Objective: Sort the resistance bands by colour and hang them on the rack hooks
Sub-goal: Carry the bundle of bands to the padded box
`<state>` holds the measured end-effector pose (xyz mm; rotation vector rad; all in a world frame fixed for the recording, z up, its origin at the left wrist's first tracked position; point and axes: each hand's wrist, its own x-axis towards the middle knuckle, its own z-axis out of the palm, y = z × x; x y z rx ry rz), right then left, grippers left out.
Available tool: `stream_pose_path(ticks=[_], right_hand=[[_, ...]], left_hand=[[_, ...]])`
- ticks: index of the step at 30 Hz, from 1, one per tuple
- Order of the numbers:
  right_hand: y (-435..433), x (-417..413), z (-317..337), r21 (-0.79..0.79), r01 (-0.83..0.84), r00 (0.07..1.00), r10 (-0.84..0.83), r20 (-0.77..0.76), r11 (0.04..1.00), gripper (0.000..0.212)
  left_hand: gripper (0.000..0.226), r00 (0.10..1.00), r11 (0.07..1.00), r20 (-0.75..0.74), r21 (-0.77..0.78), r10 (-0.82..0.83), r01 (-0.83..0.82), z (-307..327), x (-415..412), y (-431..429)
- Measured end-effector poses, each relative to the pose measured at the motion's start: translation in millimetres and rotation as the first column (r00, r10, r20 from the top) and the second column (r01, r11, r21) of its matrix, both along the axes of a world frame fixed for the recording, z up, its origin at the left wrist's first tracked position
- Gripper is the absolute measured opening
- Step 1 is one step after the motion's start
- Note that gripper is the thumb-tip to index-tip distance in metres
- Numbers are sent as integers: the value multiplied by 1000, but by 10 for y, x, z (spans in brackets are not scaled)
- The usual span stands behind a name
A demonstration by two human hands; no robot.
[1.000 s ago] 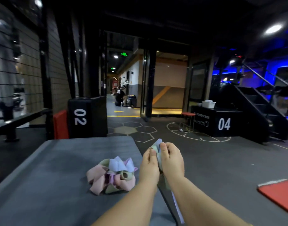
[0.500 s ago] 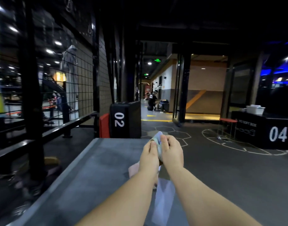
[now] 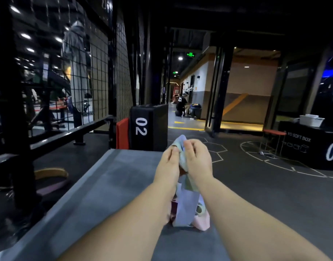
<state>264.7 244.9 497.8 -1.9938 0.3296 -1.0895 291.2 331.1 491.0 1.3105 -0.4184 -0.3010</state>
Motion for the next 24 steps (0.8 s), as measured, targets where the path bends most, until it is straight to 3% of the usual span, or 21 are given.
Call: stream_pose_path(ticks=[4,7,10,12,13,17,21,24], right_hand=[[-327,253,-187,-45,-3,1000,3,-17,999,20],[-635,425,-729,-83,18,974,-36,-225,996,22],[-802,419,-1319,-150,75,823,-146,-549,986,27],[-833,367,-1565,-131,100,753,-161,-638,986,29],[-832,353,-1641,-116,110,748,-160,-644,987,29],[-821,414,-1824,-115,116,745,-163,-646,987,38],[-823,469,-1984,-155,100,729,-179,-661,983,51],[-842,483,-2116,-173,89,709,-184,-681,981,84]], left_hand=[[17,999,999,32,26,-28,27,-217,299,-198],[23,991,969,128,249,-34,1,-702,514,-357],[37,973,783,229,609,-16,-130,-1300,672,-451],[42,950,599,313,758,13,-258,-1584,717,-469],[45,942,543,332,784,45,-301,-1663,716,-462],[60,901,477,378,765,213,-434,-1790,787,-456],[100,893,500,448,763,46,-409,-1891,849,-497],[100,890,476,446,806,-97,-352,-2053,939,-546]])
